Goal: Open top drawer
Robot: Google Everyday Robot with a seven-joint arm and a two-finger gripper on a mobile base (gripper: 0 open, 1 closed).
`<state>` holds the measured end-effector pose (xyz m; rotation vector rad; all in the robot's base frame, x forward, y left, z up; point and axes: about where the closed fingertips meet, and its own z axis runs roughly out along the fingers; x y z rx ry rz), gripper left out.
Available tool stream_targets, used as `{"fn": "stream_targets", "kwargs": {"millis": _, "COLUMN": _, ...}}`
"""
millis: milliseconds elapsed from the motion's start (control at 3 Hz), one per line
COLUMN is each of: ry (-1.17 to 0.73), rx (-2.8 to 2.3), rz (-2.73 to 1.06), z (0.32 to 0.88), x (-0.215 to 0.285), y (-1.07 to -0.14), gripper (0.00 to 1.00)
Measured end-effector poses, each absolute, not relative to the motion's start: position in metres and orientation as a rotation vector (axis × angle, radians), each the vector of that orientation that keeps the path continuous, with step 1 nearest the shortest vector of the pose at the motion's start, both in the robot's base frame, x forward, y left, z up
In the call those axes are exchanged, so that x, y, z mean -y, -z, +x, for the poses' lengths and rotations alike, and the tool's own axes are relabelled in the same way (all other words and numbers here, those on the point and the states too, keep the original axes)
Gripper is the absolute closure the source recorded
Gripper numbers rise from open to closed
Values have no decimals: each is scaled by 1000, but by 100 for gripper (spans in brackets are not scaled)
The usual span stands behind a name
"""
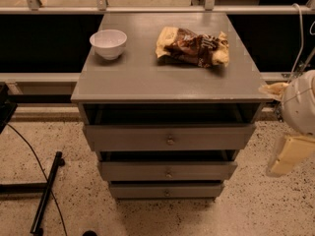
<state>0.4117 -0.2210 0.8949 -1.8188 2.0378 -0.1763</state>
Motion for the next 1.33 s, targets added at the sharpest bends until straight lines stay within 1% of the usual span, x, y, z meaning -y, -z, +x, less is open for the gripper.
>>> {"fn": "stream_targets", "kwargs": {"millis": 333, "ry": 153, "rx": -2032, "rz": -1880, "z": 412, "x": 218, "y": -886, "gripper": 0}}
{"fn": "stream_targets", "kwargs": {"millis": 667, "ry": 28, "rx": -1954, "rz": -1836, "z": 416, "x": 226, "y": -854, "gripper": 0}}
{"fn": "stream_targets", "kwargs": {"millis": 1000, "ry": -108, "rx": -1836, "rz": -1732, "z": 432, "x": 229, "y": -819, "gripper": 0}}
{"fn": "stream_targets", "kwargs": {"millis": 1333, "ry": -154, "rx": -1769, "rz": -1743, "z": 434, "x": 227, "y": -805, "gripper": 0}}
